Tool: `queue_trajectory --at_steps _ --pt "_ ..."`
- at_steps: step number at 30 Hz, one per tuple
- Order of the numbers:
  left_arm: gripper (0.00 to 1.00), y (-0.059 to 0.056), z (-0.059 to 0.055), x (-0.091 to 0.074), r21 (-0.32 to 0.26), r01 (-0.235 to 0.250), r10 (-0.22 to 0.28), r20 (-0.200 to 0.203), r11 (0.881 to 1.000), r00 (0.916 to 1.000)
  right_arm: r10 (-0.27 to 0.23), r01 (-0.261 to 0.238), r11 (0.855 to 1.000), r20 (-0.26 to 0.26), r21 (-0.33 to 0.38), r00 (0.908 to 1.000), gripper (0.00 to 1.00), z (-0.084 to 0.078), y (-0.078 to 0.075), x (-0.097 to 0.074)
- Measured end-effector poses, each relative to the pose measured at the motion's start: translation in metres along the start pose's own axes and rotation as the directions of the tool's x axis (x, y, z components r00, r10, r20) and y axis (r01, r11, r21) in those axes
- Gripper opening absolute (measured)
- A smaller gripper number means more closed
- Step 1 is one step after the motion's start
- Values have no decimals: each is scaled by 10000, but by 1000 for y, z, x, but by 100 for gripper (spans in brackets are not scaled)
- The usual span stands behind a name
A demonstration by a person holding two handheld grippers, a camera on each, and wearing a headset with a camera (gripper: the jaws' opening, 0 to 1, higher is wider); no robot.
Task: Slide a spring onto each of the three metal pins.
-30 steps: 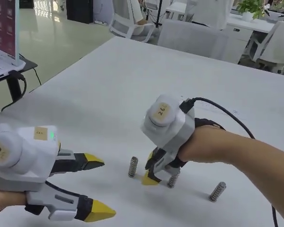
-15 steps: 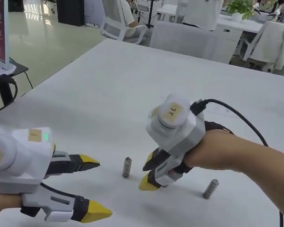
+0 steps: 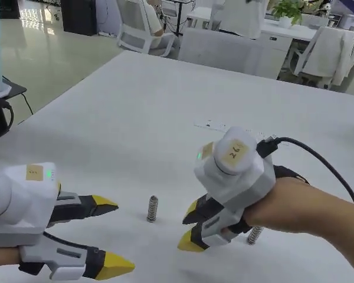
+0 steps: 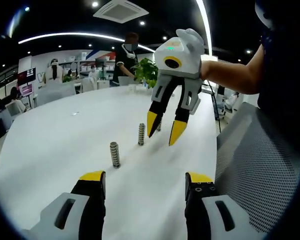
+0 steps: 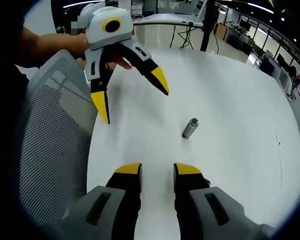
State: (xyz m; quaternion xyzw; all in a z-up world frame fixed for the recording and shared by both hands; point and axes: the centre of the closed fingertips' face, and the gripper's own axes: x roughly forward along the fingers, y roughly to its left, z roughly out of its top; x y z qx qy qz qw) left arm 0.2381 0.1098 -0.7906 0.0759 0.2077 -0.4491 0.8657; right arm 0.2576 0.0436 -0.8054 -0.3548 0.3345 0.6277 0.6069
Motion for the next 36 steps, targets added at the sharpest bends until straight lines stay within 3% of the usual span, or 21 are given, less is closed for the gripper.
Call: queue_trajectory --at_steps 18,36 --pt "60 -4 -2 -2 -105 -61 62 31 9999 10000 -525 438 9931 785 1092 9955 26 -29 16 -19" --pt "61 -7 -2 -2 -248 -108 110 86 9996 9999 -1364 1006 9612 1257 2568 9826 27 -70 19 -43"
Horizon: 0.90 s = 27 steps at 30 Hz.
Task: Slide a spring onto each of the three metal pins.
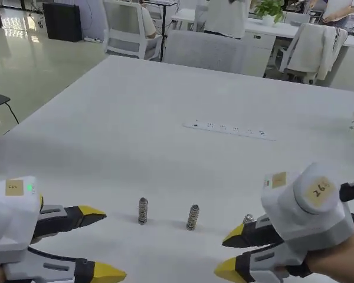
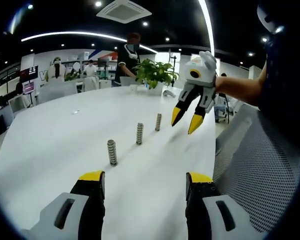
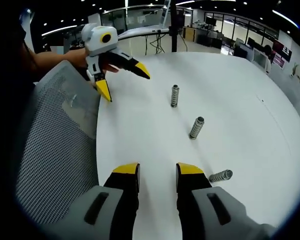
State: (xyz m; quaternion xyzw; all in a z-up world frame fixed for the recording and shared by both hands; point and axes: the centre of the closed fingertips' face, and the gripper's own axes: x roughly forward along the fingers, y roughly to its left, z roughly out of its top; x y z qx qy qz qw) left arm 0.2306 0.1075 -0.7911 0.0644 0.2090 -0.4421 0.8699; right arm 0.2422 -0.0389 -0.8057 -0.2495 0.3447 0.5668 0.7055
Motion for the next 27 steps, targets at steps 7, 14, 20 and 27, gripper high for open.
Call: queue_trajectory --at_steps 7,14,20,27 --pt "61 -2 1 0 -9 7 -7 -5 10000 10000 -457 441 9975 279 553 9986 28 -14 -8 -15" --pt "61 -3 2 -1 -23 -4 4 -13 10000 10000 -953 885 9904 608 1061 9936 30 -28 -18 -30" --pt "61 -5 2 0 -32 15 -15 -21 10000 10000 -1305 1154 9827 994 1449 9865 33 -36 -23 -41" --pt "61 -4 0 0 -75 0 0 -39 10000 10000 -1731 1487 9732 1331 1756 9759 44 -47 -28 -48"
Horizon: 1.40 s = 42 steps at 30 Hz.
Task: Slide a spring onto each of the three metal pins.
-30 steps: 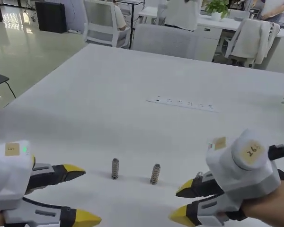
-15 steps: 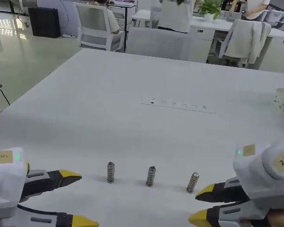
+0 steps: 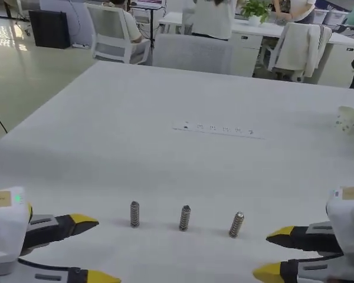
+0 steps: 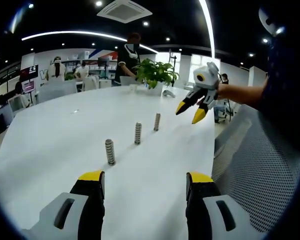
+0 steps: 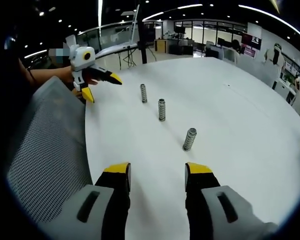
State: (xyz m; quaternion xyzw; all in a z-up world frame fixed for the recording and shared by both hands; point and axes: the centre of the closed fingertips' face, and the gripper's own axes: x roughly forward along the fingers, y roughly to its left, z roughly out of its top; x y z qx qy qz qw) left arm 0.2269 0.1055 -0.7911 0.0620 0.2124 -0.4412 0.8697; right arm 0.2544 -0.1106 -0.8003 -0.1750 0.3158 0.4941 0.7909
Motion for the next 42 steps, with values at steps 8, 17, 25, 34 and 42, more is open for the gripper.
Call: queue_trajectory --at_steps 8,17,25,34,42 --pt "61 2 -1 -1 -38 -29 29 29 10000 10000 -291 285 9995 626 104 9976 52 -3 -6 -2" --pt "62 4 -4 -2 -95 -45 46 19 9999 10000 -336 324 9994 1172 127 9925 61 -4 -9 -1" --pt "62 4 -7 -2 -140 -45 45 4 9999 10000 -439 522 9977 1724 -441 9840 71 -8 -11 1" --pt "63 7 -9 -1 -163 -60 60 -21 9998 10000 -505 604 9971 1907 -464 9804 78 -8 -13 2" --pt "63 8 -9 -1 -204 -79 79 -11 9998 10000 -540 630 9972 1936 -408 9796 79 -8 -14 2"
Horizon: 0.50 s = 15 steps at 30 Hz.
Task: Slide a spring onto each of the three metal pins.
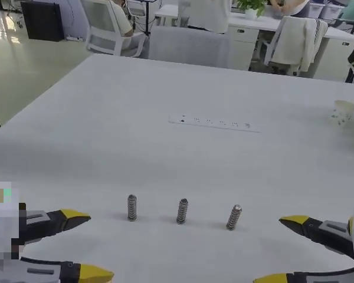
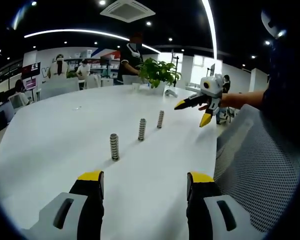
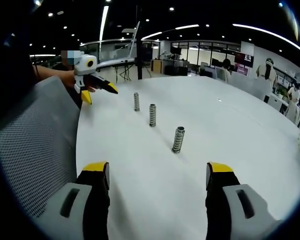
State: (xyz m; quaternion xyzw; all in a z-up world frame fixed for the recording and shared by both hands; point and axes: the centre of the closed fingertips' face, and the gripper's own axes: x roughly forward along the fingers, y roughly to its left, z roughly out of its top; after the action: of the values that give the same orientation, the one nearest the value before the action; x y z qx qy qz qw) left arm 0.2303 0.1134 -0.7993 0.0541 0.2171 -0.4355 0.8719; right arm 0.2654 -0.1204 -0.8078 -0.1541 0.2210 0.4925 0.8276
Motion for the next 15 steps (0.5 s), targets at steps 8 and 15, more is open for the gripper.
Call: queue_trajectory --at_steps 8,15 --pt "64 3 -1 0 -56 -68 68 -8 10000 10000 -52 53 9999 -64 91 10000 81 1 -2 0" --pt "64 5 -1 -2 -105 -130 130 29 9999 9999 -44 45 9999 -92 125 9999 81 1 -1 1"
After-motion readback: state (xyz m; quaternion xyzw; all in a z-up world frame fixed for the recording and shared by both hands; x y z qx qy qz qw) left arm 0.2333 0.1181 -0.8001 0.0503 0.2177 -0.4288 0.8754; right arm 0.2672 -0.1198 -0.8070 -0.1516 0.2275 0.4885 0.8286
